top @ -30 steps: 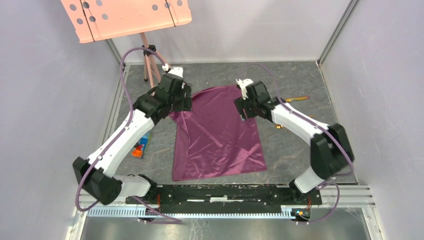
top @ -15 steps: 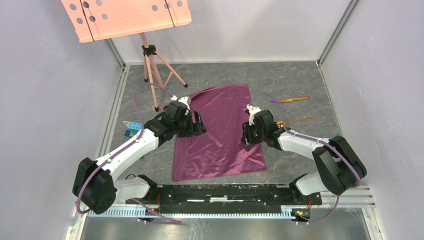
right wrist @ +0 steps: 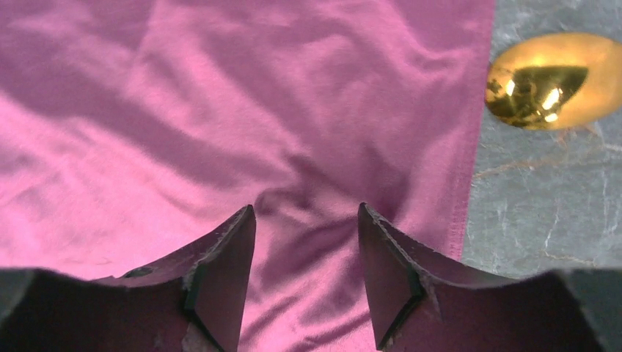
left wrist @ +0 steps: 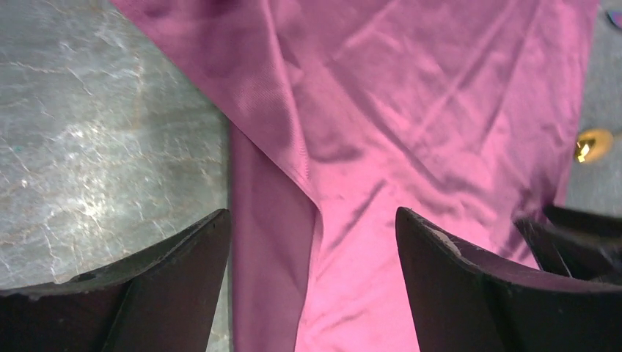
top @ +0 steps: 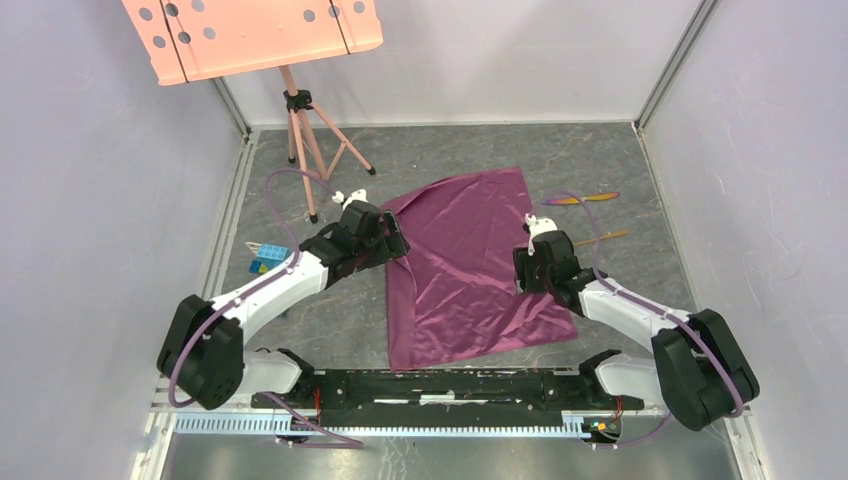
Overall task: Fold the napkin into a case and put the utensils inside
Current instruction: Smooth out the napkin at the center of the board.
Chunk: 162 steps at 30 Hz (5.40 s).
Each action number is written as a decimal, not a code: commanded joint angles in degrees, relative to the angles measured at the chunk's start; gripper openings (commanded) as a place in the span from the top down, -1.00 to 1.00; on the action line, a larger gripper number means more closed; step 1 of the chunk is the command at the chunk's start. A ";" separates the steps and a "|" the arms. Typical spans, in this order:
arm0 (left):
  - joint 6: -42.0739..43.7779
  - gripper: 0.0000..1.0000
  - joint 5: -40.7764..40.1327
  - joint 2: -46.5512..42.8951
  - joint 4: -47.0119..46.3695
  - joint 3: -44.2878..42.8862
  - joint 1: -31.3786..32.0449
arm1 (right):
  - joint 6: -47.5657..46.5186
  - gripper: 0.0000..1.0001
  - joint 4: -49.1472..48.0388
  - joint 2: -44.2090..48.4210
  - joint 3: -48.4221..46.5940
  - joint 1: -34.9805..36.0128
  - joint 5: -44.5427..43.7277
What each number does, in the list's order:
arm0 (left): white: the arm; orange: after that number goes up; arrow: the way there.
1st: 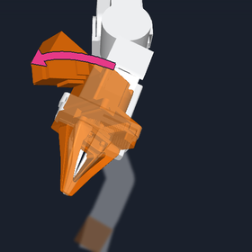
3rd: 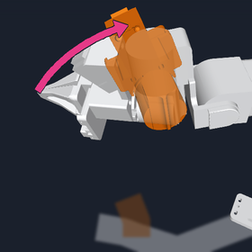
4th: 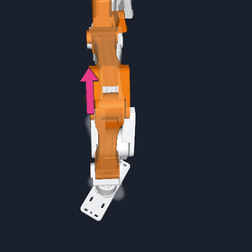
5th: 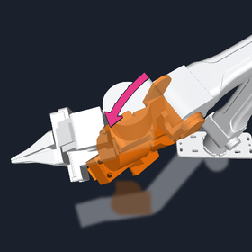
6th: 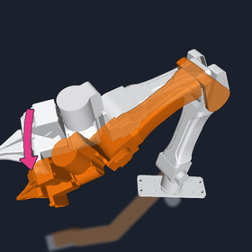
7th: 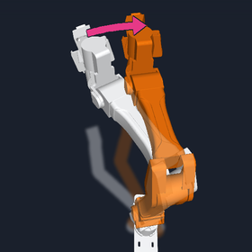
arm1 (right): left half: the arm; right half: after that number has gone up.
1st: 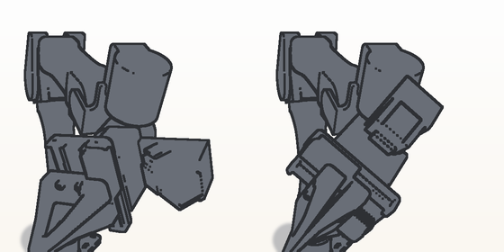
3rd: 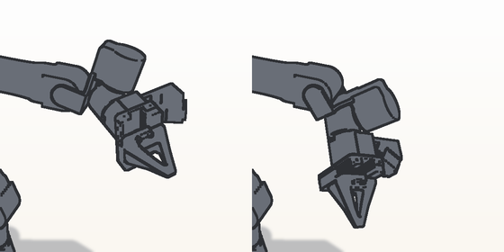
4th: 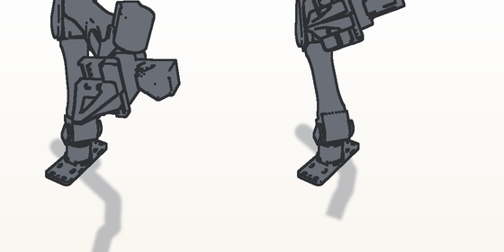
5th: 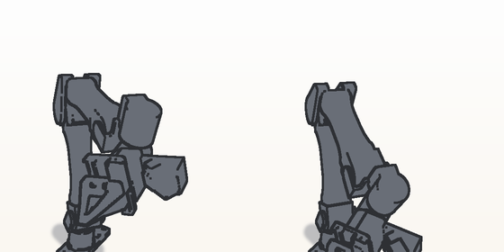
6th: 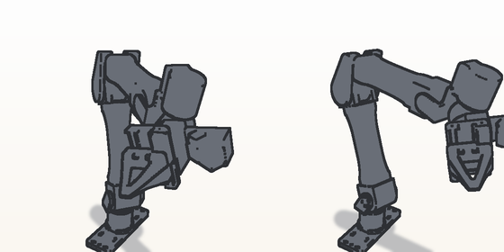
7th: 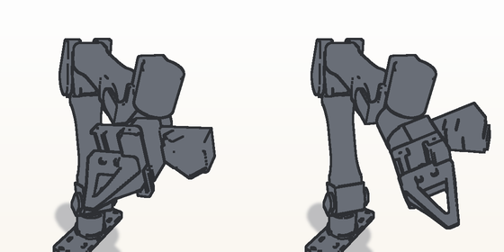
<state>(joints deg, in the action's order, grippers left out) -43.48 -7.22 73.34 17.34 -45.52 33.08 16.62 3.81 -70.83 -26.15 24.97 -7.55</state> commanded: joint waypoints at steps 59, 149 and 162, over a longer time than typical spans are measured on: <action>9.00 -0.80 -7.63 28.90 -3.62 -20.32 -12.90 | 17.20 -0.36 -44.55 -30.81 -15.21 21.38 22.23; 3.73 -1.00 9.56 19.24 0.87 -14.23 -14.09 | 25.24 -0.88 41.46 10.72 -10.93 6.93 -13.12; 3.94 -1.00 18.84 -5.56 7.88 -2.72 -7.26 | 45.28 -0.25 44.00 12.19 -2.94 7.74 -0.76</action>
<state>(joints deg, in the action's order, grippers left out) -41.34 9.34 72.18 21.17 -51.79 23.83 54.92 45.67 -57.36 -27.22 32.01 -8.99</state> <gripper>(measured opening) 0.996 0.631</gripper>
